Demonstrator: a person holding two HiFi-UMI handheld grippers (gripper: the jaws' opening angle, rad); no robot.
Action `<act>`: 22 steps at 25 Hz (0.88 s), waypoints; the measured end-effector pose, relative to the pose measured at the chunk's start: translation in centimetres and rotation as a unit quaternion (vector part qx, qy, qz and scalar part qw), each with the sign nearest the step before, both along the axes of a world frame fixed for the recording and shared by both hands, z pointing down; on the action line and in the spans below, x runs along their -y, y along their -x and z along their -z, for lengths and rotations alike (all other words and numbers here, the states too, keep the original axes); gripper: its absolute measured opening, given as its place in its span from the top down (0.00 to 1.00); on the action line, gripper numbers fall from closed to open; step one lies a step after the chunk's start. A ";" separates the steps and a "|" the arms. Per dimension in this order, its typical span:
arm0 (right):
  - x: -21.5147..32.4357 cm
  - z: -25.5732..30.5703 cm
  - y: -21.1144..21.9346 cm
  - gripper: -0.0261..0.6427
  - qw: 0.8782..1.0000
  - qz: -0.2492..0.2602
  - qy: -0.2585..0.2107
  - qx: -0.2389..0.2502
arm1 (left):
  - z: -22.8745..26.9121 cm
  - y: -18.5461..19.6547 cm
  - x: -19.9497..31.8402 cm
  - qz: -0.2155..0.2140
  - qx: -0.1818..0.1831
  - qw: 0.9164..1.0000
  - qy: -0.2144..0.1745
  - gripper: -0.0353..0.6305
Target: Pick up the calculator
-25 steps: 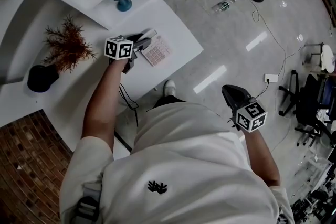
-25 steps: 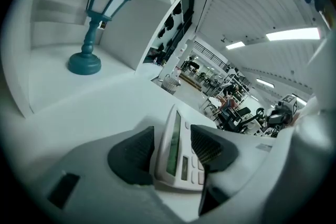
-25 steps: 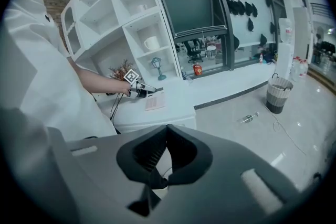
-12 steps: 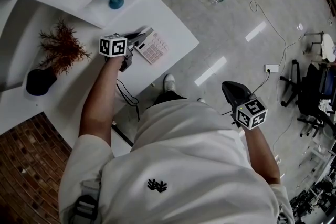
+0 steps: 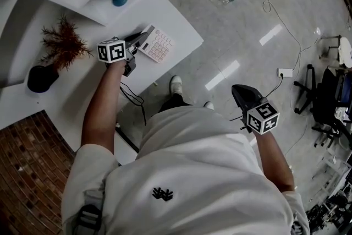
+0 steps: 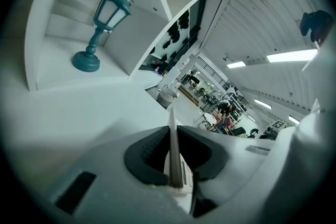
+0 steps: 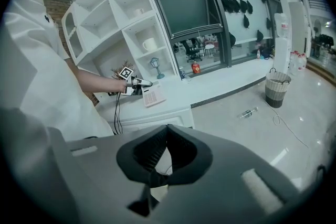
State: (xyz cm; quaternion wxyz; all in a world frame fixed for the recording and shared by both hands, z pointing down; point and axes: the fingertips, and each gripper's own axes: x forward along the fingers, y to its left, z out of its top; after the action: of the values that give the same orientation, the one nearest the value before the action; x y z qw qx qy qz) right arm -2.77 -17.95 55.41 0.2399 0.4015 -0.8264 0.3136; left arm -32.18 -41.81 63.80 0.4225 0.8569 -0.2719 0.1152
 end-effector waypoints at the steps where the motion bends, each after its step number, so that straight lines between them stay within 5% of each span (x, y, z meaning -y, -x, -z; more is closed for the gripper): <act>1: -0.1 0.1 -0.2 0.94 1.000 0.003 -0.001 0.002 | 0.5 -0.1 -0.1 0.009 -0.004 1.000 -0.003 0.87; 22: -7.1 -0.2 -8.3 0.94 0.997 0.057 -0.029 0.045 | 11.4 -7.8 -8.8 0.106 -0.042 0.990 -0.078 0.87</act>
State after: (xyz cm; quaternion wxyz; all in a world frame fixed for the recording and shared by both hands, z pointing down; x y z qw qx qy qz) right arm 5.54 -10.88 55.64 0.2084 0.3458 -0.8665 0.2934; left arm -24.40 -32.98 52.38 0.3752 0.8575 -0.3517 0.0124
